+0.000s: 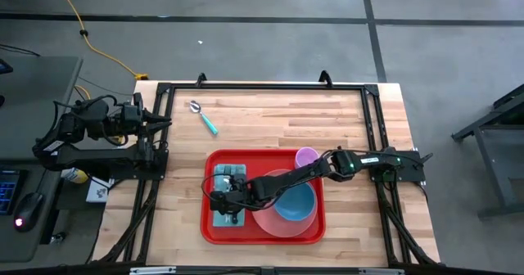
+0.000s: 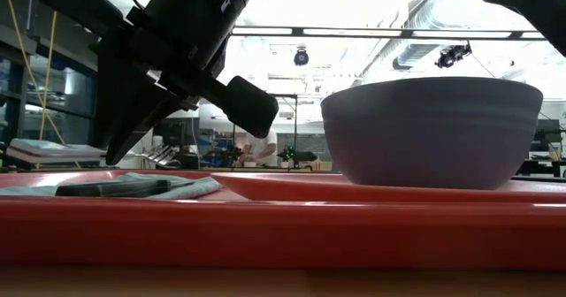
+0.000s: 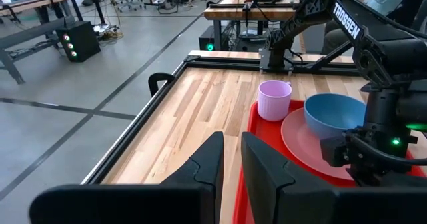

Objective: Set up tray
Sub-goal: Put the blue fork on the blue napkin to the left of the black knife, then put the blue spoon on the blue napkin to the left of the blue fork

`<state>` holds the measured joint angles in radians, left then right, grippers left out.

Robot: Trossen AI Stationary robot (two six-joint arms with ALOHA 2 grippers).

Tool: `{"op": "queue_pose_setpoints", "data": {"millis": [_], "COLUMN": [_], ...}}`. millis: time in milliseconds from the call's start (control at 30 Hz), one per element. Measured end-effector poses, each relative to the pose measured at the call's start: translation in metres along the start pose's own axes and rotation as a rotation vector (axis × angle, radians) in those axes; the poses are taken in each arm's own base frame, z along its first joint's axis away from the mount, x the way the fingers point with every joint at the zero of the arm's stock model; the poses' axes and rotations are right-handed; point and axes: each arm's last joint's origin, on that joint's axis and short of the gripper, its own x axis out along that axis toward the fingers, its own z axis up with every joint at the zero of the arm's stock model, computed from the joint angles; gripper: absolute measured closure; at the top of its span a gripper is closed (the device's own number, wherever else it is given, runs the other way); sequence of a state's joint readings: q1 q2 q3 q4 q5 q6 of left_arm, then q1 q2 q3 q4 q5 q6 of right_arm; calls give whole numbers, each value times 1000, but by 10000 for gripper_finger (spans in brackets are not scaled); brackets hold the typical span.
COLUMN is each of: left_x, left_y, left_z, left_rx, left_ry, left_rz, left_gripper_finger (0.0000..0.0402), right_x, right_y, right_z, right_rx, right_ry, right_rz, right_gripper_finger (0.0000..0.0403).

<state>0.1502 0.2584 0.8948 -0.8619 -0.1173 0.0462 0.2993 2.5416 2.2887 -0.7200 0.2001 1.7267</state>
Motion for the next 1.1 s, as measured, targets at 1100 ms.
{"op": "queue_pose_setpoints", "data": {"millis": [1100], "left_x": [0], "left_y": [0], "left_z": [0], "left_rx": [1], "left_ry": [0], "left_rz": [-1], "left_gripper_finger": [316], "right_x": [0], "right_y": [0], "right_z": [0], "right_rx": [-7], "right_ry": [-7], "right_rz": [1], "right_gripper_finger": [326]}}
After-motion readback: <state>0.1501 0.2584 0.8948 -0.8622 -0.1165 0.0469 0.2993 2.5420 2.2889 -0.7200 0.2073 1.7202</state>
